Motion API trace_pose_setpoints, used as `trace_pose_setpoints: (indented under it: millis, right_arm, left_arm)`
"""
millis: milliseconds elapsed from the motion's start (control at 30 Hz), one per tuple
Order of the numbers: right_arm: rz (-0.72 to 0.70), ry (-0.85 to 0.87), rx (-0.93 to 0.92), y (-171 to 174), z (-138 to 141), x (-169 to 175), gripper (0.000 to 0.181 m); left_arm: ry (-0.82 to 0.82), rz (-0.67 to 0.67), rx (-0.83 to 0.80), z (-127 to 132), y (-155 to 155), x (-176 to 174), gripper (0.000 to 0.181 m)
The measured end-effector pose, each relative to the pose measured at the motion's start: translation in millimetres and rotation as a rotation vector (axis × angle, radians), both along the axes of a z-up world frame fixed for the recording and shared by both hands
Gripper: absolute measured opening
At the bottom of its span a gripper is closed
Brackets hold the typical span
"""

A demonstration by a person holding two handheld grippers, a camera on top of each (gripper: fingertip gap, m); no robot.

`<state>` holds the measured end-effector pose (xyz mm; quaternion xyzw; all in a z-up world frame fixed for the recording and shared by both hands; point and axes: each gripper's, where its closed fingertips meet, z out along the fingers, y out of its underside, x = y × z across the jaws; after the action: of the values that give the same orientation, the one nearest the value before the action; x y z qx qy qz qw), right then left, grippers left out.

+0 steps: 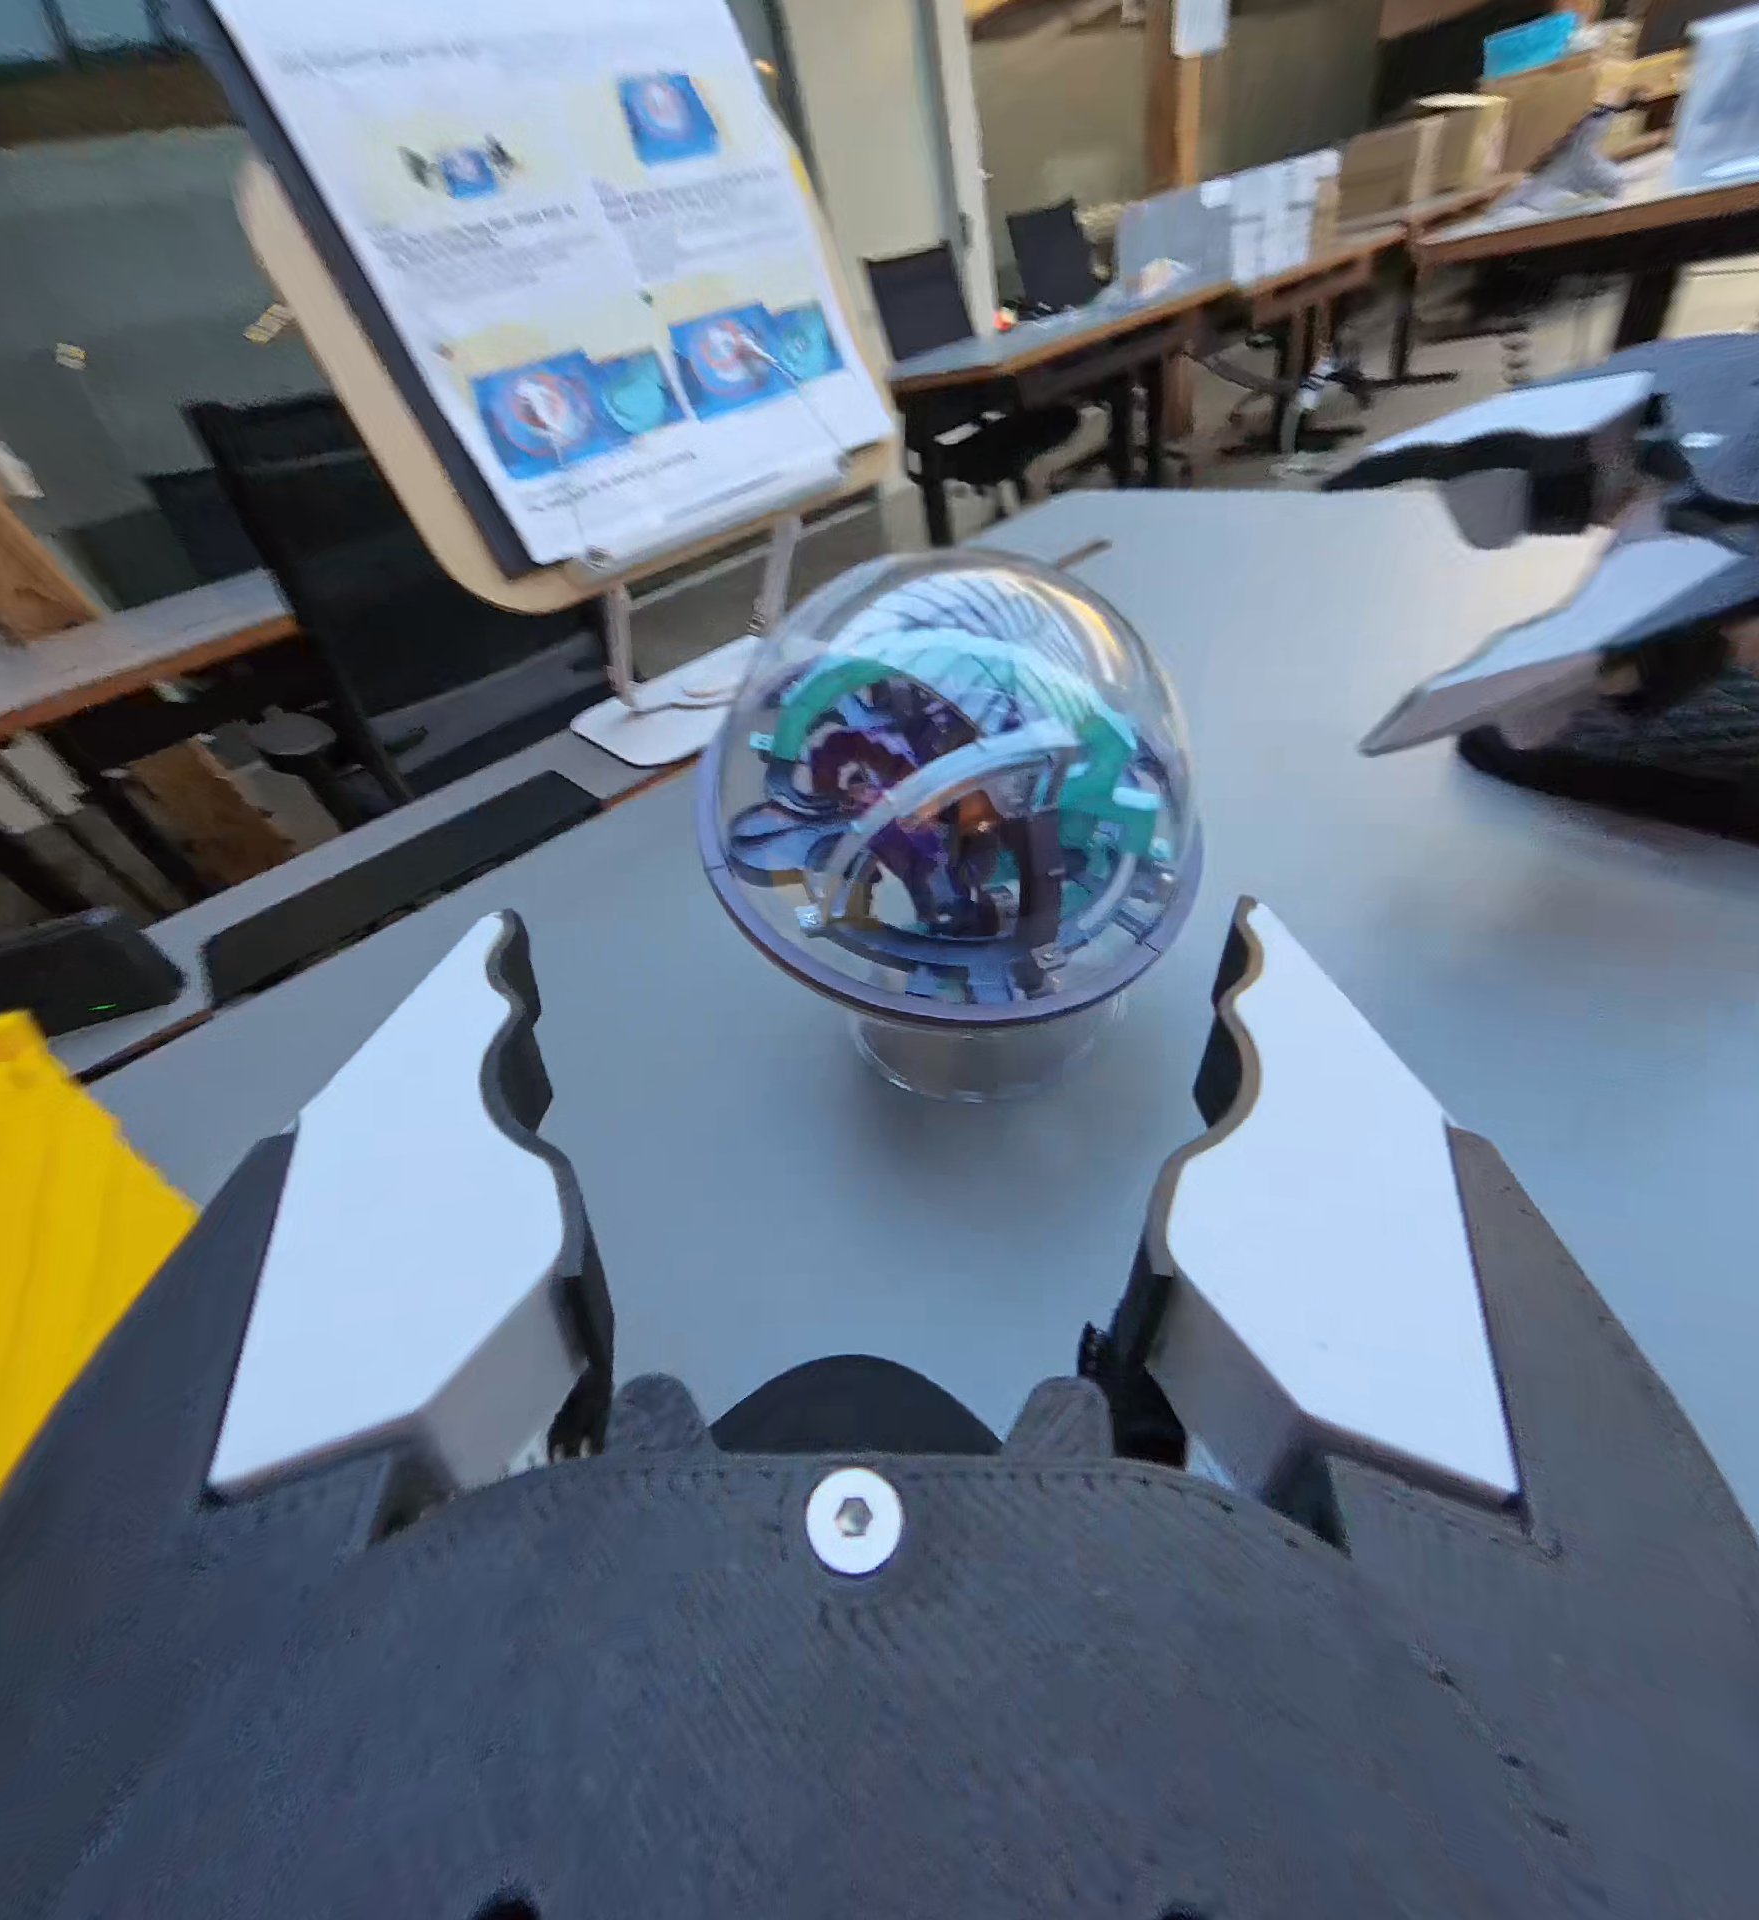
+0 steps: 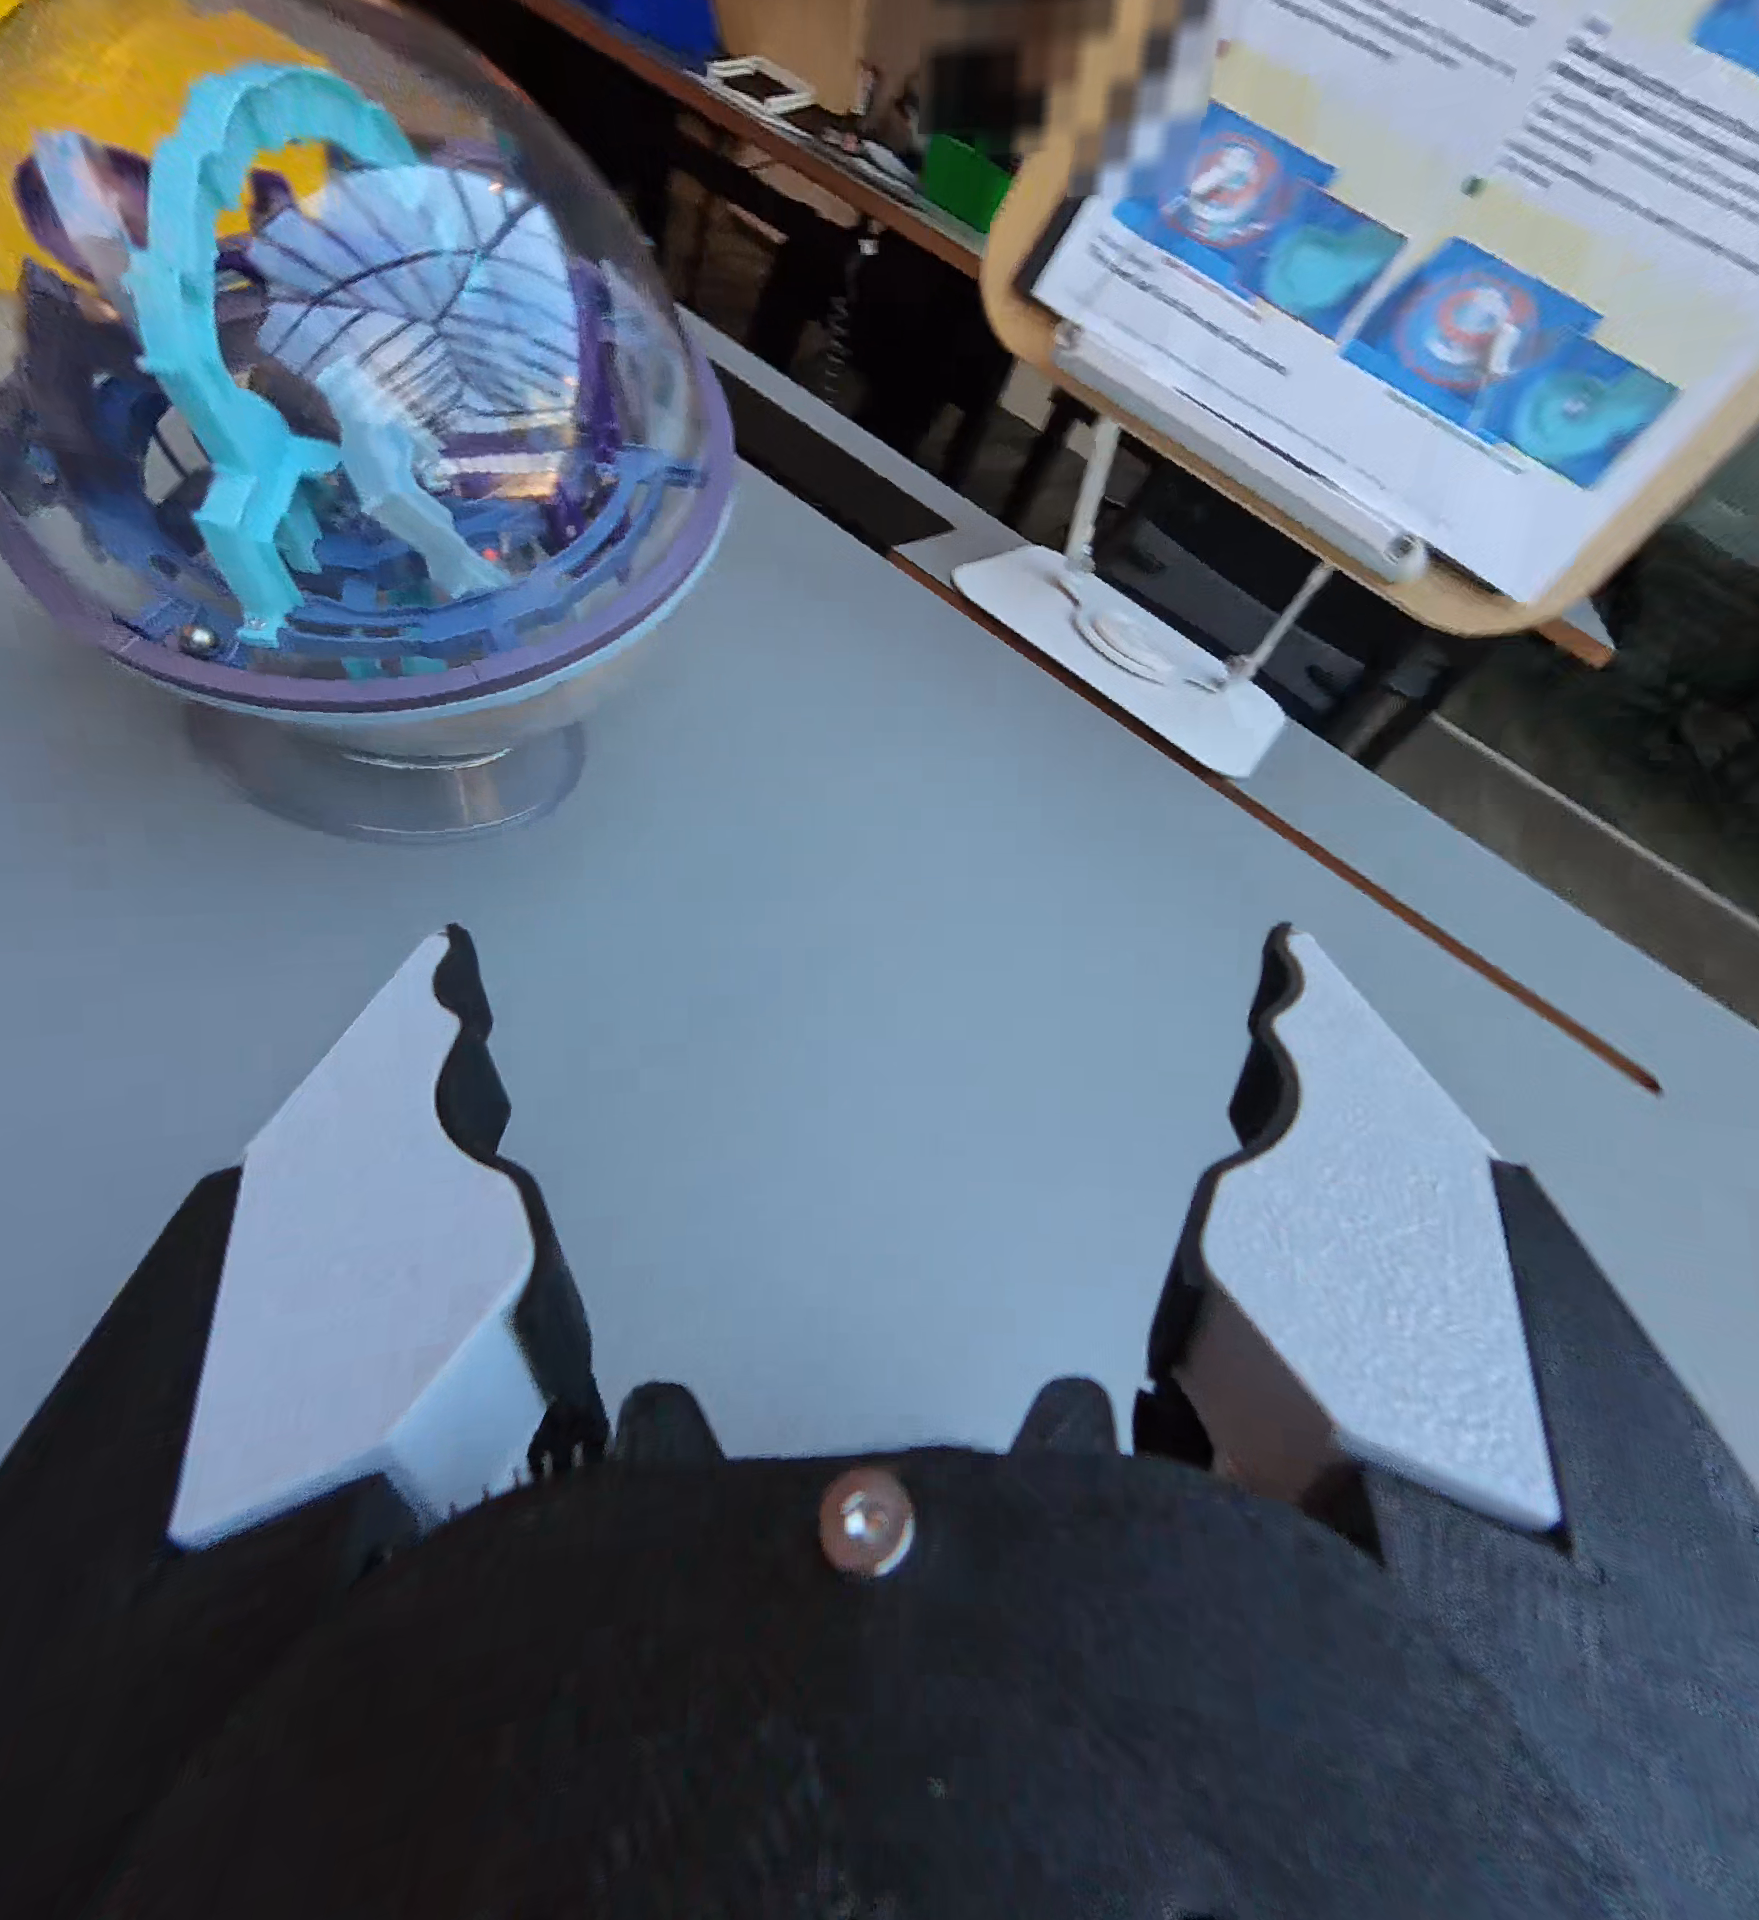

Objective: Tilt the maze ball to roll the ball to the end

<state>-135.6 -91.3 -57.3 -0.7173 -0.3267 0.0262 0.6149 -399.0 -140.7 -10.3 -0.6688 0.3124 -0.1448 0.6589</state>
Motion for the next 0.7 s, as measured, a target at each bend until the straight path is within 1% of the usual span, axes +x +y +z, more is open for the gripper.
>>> trace_pose_setpoints:
  millis: [67, 167, 200, 267, 333, 367, 400, 467, 600, 700]
  right_arm:
    - [-0.101, 0.022, 0.011, -24.1, 9.7, 22.2, 0.141]
    - [-0.258, -0.084, 0.058, -54.7, 15.6, 54.9, 0.132]
    - [-0.298, -0.121, 0.064, -63.5, 14.4, 63.3, 0.13]
    - [-0.356, -0.169, 0.033, -78.8, 4.4, 75.1, 0.128]
    - [-0.367, -0.173, -0.043, -89.4, -12.5, 75.9, 0.126]
    - [-0.367, -0.168, -0.089, -92.5, -21.8, 73.9, 0.126]
    - [-0.368, -0.168, -0.135, -94.5, -30.3, 71.7, 0.126]
    - [-0.371, -0.193, -0.193, -95.1, -41.2, 66.1, 0.126]
    - [-0.33, -0.248, -0.23, -88.7, -50.7, 43.6, 0.126]
    - [-0.293, -0.265, -0.301, -87.6, -61.9, 31.0, 0.126]
  left_arm:
    - [0.06, 0.143, 0.017, 6.7, -6.5, -15.3, 0.127]
    - [0.289, 0.395, -0.057, 0.6, -7.5, -47.5, 0.124]
    - [0.357, 0.46, -0.071, 2.5, -9.5, -55.7, 0.123]
    - [0.437, 0.557, -0.025, 19.1, -14.9, -63.9, 0.121]
    - [0.493, 0.612, 0.029, 34.5, -22.0, -64.2, 0.113]
    - [0.524, 0.638, 0.023, 36.4, -24.8, -64.7, 0.113]
    - [0.547, 0.652, -0.009, 33.9, -26.8, -64.4, 0.115]
    - [0.543, 0.648, -0.071, 27.2, -28.2, -61.0, 0.119]
    - [0.545, 0.692, -0.131, 14.5, -33.3, -69.7, 0.122]
    - [0.495, 0.698, -0.189, 0.4, -40.8, -73.1, 0.122]
